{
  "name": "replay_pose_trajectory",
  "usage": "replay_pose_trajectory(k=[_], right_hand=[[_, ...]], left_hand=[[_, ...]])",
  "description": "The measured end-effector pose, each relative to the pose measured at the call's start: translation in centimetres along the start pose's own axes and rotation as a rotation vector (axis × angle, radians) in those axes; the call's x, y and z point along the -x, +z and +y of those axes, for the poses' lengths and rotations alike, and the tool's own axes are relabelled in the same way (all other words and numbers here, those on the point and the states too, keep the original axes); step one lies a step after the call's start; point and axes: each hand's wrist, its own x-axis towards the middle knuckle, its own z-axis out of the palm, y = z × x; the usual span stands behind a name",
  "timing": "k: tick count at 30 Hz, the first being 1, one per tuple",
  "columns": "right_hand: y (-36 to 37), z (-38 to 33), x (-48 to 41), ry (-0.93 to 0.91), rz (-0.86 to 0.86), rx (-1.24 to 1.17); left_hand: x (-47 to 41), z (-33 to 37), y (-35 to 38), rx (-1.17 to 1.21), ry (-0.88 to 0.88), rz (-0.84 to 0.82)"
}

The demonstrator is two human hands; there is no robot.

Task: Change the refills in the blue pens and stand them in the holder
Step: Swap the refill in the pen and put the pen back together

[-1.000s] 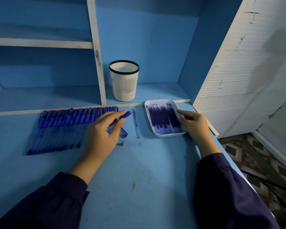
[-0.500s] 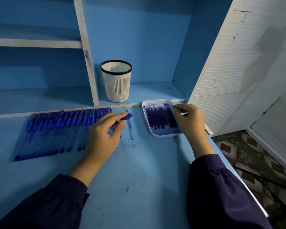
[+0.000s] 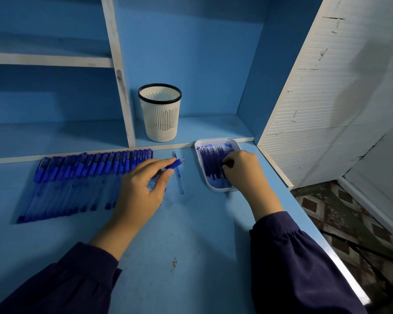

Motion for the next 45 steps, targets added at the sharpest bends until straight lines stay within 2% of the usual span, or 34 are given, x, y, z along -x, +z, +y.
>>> replay_pose_trajectory(k=[11,19,23,28,32,35,37,39,45], right_hand=[[-0.5,-0.7,-0.9,0.082,-0.107,0.051],[-0.7,-0.5,-0.4,0.117,-0.059,-0.138],[-1.1,0.1,-0.4,0.141,-0.089,-0.25],[-1.5,0.1,0.1,0.178,-0.055,-0.531],[-1.9,-1.7,1.4,0.203,-0.027,-1.021],[-1.7,-3.9,2.6,0.308,0.021,-1.422],[-1.5,-5.1,3.0,0.366,0.053,-1.581],[-1.3,-5.9,3.3,0.381,0.089,-1.622],[-0.7,-6.8,3.4,0.366,0.118,-1.529]], left_hand=[[0.0,-0.1,-0.1,-0.012,0.0,-0.011],[-0.1,0.1,-0.1,-0.039,0.01,-0.014],[0.1,0.1,-0.3,-0.021,-0.02,-0.019],[0.0,0.5,-0.2,-0.052,0.017,0.002],[-0.1,0.7,-0.2,-0.078,0.026,0.024],[-0.1,0.8,-0.2,-0.083,0.034,0.028],[-0.1,0.7,-0.2,-0.069,0.022,0.031],[-0.1,0.7,-0.2,-0.057,0.013,0.032],[-0.1,0.8,-0.3,-0.049,0.033,0.025]])
